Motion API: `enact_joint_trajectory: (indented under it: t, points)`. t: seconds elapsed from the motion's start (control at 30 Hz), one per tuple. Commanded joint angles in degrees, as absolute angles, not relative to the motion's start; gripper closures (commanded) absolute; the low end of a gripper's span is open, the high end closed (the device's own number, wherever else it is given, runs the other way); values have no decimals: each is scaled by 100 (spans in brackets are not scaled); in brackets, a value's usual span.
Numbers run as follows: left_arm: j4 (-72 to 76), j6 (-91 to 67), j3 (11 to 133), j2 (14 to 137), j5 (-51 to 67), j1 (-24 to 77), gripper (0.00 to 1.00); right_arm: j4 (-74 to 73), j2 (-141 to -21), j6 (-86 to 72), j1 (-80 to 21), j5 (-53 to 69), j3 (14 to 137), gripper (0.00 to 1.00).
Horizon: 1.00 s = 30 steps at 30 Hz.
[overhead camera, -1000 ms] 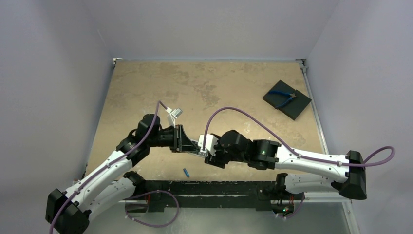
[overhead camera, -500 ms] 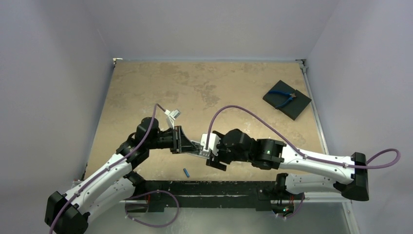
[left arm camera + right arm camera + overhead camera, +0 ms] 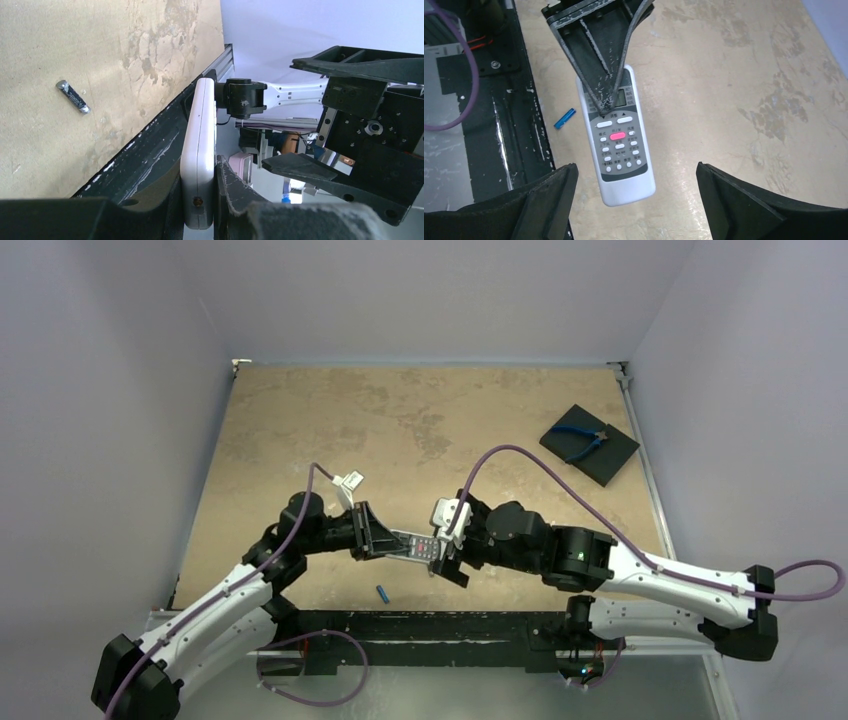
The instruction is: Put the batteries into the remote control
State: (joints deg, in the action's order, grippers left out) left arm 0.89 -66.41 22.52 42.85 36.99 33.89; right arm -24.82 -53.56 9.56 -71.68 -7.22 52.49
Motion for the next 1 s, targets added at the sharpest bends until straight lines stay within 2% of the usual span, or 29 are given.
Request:
enact_joint_trajectory:
  t: [0.0,0.23,0.37,0.67,0.97]
  points:
    - [809,-7273,2081,4207,3589,3386,100,-2226,-5318,814,-7198,-1015,5490,1]
    - [1211,-8041,1832,4184,3443,3384,100,-2386,-5627,1173,-7198,-924,5558,1]
    - [1474,-8492,1670,4197,3384,3376,100,-2066,-5572,1329,-7262,-1036,5323,7]
    - [2064,-9080,1300,4245,3546,3236,100,-1761,-5854,1762,-8145,-2694,5015,10]
    - [2180,-9176,1239,4240,3754,3082,100,-1463,-6097,2045,-8496,-3394,4857,11]
